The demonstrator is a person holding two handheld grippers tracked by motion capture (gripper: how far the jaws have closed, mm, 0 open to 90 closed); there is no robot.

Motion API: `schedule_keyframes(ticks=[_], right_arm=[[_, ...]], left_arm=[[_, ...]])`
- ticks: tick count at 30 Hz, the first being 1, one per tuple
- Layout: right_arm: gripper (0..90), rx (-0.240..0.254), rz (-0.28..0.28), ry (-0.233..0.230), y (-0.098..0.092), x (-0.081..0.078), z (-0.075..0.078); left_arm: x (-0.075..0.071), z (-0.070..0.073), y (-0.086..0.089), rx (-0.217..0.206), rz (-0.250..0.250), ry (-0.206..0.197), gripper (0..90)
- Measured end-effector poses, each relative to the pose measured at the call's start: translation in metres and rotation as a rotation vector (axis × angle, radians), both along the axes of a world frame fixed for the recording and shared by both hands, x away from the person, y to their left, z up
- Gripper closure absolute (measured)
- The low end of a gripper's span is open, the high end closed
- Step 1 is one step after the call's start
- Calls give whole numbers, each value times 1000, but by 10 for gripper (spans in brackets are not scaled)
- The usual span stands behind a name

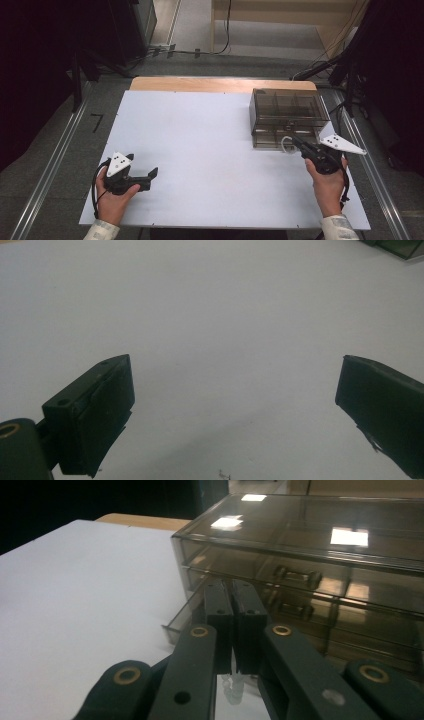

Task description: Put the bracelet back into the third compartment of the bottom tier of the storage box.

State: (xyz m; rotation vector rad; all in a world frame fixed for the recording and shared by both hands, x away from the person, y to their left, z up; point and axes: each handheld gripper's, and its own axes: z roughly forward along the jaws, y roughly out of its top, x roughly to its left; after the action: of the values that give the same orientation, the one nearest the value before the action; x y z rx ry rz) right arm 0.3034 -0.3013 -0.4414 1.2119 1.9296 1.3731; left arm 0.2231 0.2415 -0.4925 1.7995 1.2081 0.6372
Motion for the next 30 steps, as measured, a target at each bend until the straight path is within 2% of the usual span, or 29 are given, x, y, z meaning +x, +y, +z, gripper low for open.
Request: schedule_keyframes(ticks=[2, 13, 23, 29, 30], right_arm=[[851, 9, -32, -1, -6, 4, 0], [851, 36, -112, -4, -25, 21, -1], [851, 31, -158, 4, -35, 34, -6], [851, 30, -165, 15, -38, 39, -10], [851, 18, -164, 19, -39, 41, -12]], left_arm=[[0, 0, 0, 0, 0, 0, 29], [0, 0, 0, 2, 1, 0, 29], [0, 0, 0, 4, 4, -1, 29], [0, 0, 0, 6, 2, 1, 29], [0, 0, 0, 5, 3, 1, 29]])
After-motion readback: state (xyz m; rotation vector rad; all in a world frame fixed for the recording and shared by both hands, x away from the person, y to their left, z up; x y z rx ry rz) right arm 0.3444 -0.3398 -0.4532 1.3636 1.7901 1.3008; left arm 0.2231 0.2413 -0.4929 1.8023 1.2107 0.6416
